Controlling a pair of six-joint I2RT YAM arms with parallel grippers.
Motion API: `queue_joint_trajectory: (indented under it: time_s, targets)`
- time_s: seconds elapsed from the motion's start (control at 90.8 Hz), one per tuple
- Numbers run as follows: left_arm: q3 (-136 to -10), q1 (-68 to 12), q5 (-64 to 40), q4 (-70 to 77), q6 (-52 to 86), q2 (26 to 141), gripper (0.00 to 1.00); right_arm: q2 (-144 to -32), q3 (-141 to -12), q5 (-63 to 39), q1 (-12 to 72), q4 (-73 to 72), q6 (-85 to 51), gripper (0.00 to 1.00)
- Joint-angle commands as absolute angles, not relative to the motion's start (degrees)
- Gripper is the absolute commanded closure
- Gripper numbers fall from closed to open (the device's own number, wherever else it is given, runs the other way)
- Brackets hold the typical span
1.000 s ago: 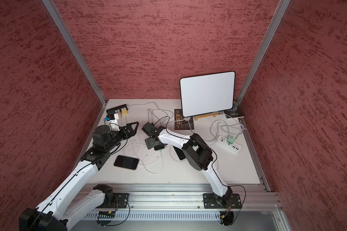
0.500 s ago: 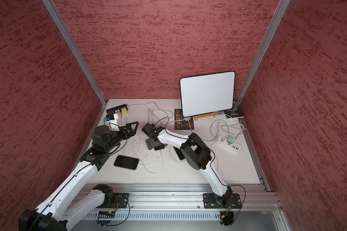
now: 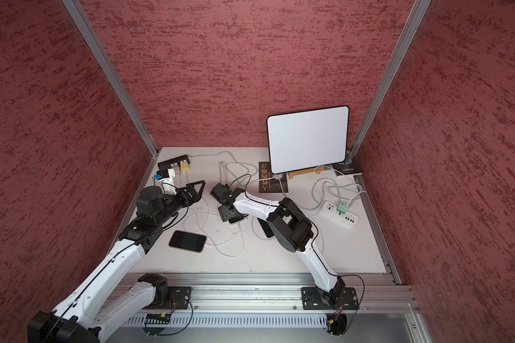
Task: Unplug the charging cable from the phone
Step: Pick up the phone at the center of the board.
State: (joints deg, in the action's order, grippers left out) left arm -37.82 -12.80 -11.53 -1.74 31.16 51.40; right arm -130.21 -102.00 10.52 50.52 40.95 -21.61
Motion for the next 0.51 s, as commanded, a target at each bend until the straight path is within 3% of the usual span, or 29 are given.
queue_joint_trajectory:
  time_s: [0.0,0.496]
  targets:
    - [-38.1,-12.3,-11.3,-1.5,30.7,50.7,0.0,-130.0,-102.7,11.8,50.4,40.8,-20.5,0.41]
    - [-37.7,-11.9,-11.8,-0.7,30.8,51.2,0.0,-114.9,-92.7,8.6,48.3,32.7,-19.2,0.65]
